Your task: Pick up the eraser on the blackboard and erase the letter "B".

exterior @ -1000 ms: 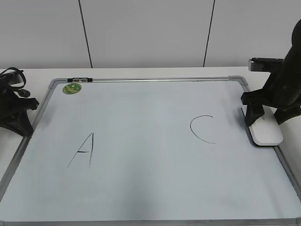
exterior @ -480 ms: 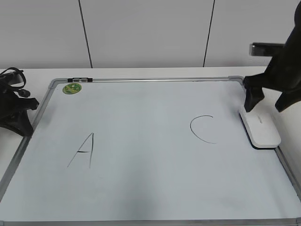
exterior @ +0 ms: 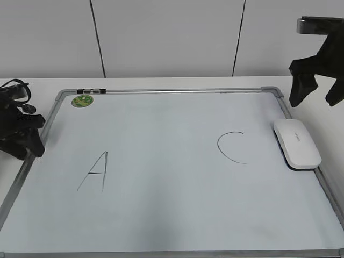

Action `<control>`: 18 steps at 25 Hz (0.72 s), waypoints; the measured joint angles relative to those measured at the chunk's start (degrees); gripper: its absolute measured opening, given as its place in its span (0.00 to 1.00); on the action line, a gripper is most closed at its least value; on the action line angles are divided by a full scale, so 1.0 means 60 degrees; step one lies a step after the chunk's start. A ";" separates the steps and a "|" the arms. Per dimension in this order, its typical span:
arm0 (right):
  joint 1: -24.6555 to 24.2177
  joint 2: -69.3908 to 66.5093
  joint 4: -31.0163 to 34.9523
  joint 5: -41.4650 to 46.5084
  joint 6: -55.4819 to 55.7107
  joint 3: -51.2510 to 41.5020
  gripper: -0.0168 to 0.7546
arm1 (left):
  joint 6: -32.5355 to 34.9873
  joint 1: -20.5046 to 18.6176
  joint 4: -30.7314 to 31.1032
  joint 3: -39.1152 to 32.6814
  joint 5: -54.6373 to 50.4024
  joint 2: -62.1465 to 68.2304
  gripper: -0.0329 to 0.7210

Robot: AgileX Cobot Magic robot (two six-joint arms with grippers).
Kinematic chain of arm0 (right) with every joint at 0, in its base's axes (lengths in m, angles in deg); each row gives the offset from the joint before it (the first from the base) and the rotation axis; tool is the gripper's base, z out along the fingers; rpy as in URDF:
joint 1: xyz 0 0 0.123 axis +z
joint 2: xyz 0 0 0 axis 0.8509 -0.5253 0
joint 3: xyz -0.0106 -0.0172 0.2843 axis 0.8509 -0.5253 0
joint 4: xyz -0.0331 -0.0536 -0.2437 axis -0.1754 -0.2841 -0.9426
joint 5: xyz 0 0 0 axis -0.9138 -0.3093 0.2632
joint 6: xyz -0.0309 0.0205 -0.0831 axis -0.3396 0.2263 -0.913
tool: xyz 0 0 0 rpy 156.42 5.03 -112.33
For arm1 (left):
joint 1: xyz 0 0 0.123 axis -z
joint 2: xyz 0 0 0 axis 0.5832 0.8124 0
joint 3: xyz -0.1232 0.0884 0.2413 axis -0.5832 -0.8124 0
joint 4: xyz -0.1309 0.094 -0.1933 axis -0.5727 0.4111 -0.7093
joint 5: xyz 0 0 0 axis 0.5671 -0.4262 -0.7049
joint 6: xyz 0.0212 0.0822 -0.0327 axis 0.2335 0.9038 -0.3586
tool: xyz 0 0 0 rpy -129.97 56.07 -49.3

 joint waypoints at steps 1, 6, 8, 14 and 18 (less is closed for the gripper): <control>0.0000 0.0083 0.0000 0.0090 0.0000 0.0000 0.83 | 0.0000 0.0020 0.0000 0.0070 -0.0181 0.0000 0.52; 0.0033 0.0657 0.0121 0.0511 -0.0040 0.0000 0.81 | 0.0000 0.0080 0.0000 0.0659 -0.1393 -0.0550 0.59; 0.0076 0.1022 0.0162 0.0588 -0.0078 0.0000 0.80 | 0.0000 0.0080 0.0000 0.0774 -0.1836 -0.1049 0.59; 0.0181 0.2091 0.0307 0.0667 -0.0102 0.0000 0.79 | -0.0493 0.0080 0.0572 0.0792 -0.2653 -0.2846 0.59; 0.0330 0.3233 0.0427 0.0681 -0.0110 -0.0482 0.79 | -0.0854 0.0080 0.0893 0.0576 -0.2786 -0.4676 0.59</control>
